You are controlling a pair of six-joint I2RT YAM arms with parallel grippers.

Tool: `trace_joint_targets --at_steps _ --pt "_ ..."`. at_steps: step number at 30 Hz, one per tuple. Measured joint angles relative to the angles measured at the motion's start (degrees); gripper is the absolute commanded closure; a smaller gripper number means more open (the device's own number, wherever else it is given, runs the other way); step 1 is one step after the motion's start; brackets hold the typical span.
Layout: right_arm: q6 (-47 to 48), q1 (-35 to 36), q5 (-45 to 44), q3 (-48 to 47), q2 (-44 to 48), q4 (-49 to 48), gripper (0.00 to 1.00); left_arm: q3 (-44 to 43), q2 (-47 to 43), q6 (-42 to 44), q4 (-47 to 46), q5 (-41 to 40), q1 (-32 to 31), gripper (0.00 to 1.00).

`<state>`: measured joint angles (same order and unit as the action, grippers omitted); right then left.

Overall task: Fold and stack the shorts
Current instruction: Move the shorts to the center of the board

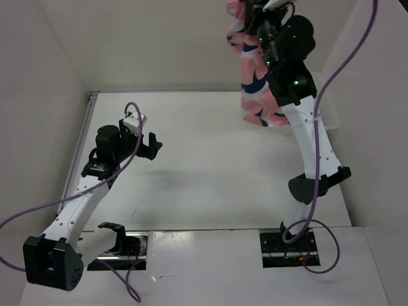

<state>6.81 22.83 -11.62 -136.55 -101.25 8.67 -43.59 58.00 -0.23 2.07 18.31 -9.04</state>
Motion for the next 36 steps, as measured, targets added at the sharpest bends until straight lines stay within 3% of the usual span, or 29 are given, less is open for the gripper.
trace_joint_targets --at_steps 1,2,3,5,10,14,18,23,26,31,36 --pt "-1.0 1.5 0.5 -0.2 -0.7 0.2 0.62 0.0 -0.3 0.0 0.0 -0.3 0.5 0.0" --pt "-1.9 2.8 0.9 0.0 -1.8 0.6 0.3 0.0 -0.6 0.0 0.0 -0.9 1.3 0.0" --pt "-3.1 4.5 1.1 0.4 -3.1 1.1 0.17 0.0 -0.8 0.0 0.0 -1.3 2.4 0.0" --pt "-4.4 6.8 2.5 2.3 -6.0 2.8 0.02 0.0 -1.2 0.0 0.0 -1.9 4.9 0.0" --pt "-6.9 14.0 9.7 8.6 -13.7 10.7 0.02 0.0 -2.4 0.0 0.0 -3.2 10.9 0.0" --pt "-7.8 15.5 13.1 10.6 -16.4 15.9 0.02 -0.3 -2.3 0.0 2.0 -1.3 12.2 0.0" --pt "-8.3 11.4 13.2 11.2 -15.3 15.3 0.05 -1.7 1.6 0.0 5.1 3.5 10.4 0.0" --pt "-5.7 2.7 9.8 20.4 -13.3 11.8 0.07 -1.7 8.5 0.0 7.8 6.6 2.4 0.0" --pt "-3.6 0.3 8.2 25.4 -15.6 12.1 0.07 -1.7 11.2 0.0 6.5 5.9 1.3 0.0" --pt "-1.8 2.9 10.3 23.4 -25.9 12.9 0.08 -1.7 12.0 0.0 2.0 1.1 2.1 0.0" --pt "-2.0 9.5 11.7 12.1 -36.9 13.4 0.08 -1.7 11.6 0.0 0.8 -3.1 5.4 0.0"
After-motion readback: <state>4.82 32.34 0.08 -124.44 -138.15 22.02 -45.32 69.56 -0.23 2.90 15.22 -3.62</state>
